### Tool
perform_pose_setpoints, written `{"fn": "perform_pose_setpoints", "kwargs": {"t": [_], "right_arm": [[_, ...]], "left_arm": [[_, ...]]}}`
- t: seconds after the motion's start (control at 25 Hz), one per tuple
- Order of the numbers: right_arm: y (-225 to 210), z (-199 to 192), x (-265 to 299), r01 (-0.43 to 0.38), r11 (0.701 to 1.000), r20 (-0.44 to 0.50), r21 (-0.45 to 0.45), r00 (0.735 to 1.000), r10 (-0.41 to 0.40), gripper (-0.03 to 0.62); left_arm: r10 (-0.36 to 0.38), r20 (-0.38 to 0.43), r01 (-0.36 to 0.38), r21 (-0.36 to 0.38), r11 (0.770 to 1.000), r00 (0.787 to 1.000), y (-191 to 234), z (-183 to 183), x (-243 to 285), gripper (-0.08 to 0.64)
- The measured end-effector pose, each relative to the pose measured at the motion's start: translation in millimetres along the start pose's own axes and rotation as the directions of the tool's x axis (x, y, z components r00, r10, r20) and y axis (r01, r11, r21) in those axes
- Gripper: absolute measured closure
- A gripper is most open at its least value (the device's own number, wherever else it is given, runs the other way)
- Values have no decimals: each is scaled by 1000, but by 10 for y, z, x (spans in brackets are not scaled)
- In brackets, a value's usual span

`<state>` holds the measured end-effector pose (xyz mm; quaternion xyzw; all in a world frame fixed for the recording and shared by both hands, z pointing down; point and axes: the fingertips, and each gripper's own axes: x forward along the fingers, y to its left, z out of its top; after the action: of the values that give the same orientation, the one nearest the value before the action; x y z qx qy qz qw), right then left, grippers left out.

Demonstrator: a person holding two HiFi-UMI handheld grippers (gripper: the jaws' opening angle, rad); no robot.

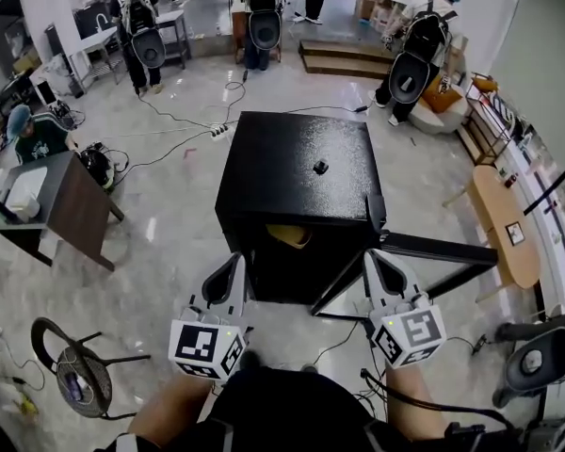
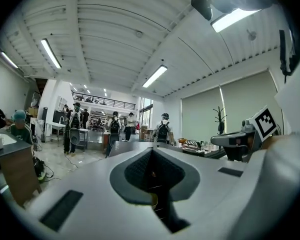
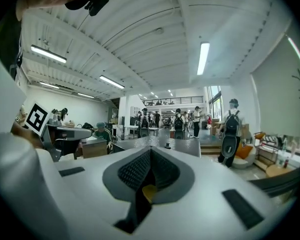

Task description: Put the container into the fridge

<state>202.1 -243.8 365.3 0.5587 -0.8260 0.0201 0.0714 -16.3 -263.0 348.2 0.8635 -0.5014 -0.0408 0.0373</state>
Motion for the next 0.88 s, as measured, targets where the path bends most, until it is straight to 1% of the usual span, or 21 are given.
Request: {"fn": "perform_pose_setpoints", "kwargs": {"t": [0.16,0.44,0.68,0.88], "right_arm": [[-2,-1,-52,-1,1000,9,7,1000,1,577],[65,-24,-98,-9,1000,10,8,1000,9,577],[102,21,-158,-8,1000,24,-11,1000,8,577],[37,-1,-154,14,1000,38,27,999,-15,578]], "left_arm": [[25,7,-25,5,1000,1000,34,38,-70,552],[43,18,-43,13,999,999,62,66,-163,552],[61,7,-62,14,998,998,71,44,-239,552],[71,6,-71,11,997,997,89,44,-247,552]]}}
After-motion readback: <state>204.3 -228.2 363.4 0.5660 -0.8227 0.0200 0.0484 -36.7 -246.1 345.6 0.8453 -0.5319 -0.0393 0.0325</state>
